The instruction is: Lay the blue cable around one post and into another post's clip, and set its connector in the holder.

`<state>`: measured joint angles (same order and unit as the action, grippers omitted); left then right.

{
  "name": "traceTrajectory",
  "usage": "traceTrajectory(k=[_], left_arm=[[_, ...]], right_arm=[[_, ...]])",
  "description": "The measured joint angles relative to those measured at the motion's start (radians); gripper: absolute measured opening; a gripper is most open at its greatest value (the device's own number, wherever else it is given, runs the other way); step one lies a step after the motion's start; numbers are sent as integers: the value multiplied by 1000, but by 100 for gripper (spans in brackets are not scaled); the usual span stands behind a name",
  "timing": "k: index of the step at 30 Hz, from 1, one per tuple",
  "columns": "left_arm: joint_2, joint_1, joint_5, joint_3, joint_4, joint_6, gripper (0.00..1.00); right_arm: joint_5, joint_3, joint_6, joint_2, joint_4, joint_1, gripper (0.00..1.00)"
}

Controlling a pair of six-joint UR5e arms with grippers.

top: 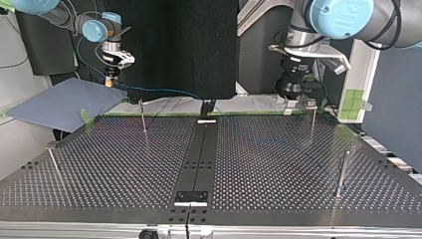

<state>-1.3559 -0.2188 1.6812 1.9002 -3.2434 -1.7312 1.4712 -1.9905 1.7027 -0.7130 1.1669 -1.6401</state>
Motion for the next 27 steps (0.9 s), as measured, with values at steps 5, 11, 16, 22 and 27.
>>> traceTrajectory(k=[5, 11, 16, 22, 27], left_arm=[[-40, -41, 37, 40, 41, 8, 99], [-95, -96, 92, 96, 96, 5, 99], [-142, -143, 138, 142, 143, 7, 99], [-198, -199, 195, 159, 199, 4, 99], [-240, -241, 236, 135, 241, -2, 99]], right_arm=[[0, 0, 1, -1, -10, 10, 0], [4, 0, 4, -3, -27, 25, 0], [-3, 0, 6, -3, -34, 39, 0], [-27, 0, 5, -3, -34, 44, 0], [-43, 0, 1, -2, -32, 43, 0]])
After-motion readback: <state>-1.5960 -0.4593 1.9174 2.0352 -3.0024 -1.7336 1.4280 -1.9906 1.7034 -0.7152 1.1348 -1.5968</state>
